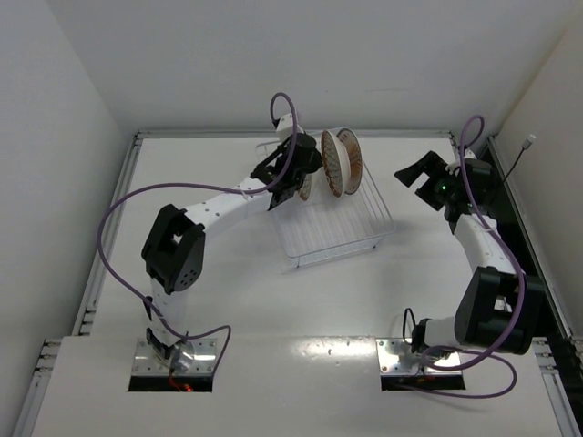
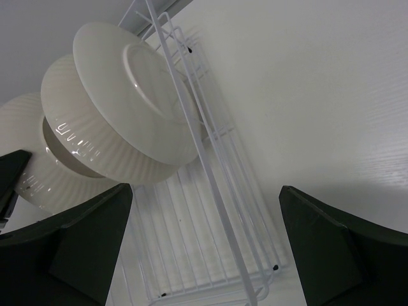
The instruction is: Load the plates into the dish rack
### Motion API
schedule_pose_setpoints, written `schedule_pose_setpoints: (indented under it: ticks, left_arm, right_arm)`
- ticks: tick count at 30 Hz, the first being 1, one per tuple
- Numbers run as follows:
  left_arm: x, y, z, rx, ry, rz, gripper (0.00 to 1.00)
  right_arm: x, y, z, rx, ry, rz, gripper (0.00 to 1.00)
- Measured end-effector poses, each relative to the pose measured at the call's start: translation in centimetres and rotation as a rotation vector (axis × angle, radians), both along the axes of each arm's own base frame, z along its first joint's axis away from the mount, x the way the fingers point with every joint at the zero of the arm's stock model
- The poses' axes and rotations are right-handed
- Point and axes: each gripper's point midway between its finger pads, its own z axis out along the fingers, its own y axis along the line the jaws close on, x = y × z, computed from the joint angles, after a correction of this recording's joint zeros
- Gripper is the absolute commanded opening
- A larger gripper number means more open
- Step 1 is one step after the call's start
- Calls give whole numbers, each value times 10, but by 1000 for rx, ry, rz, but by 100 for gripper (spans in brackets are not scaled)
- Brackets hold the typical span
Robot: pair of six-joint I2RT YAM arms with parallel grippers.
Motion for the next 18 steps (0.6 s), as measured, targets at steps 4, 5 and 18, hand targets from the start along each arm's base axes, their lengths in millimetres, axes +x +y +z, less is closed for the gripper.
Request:
schedule_pose_setpoints:
  ticks: [4, 5, 18]
  left_arm:
    - [-5, 3, -2, -10, -23, 1, 0]
    - [-7, 4, -3, -11, -27, 1, 0]
    - [-15, 7, -3, -41, -20, 38, 0]
  right_arm:
    - [0, 0, 0, 0, 0, 1, 97]
    - [0, 0, 0, 1, -1, 1, 97]
    - [1, 1, -4, 6, 10, 7, 97]
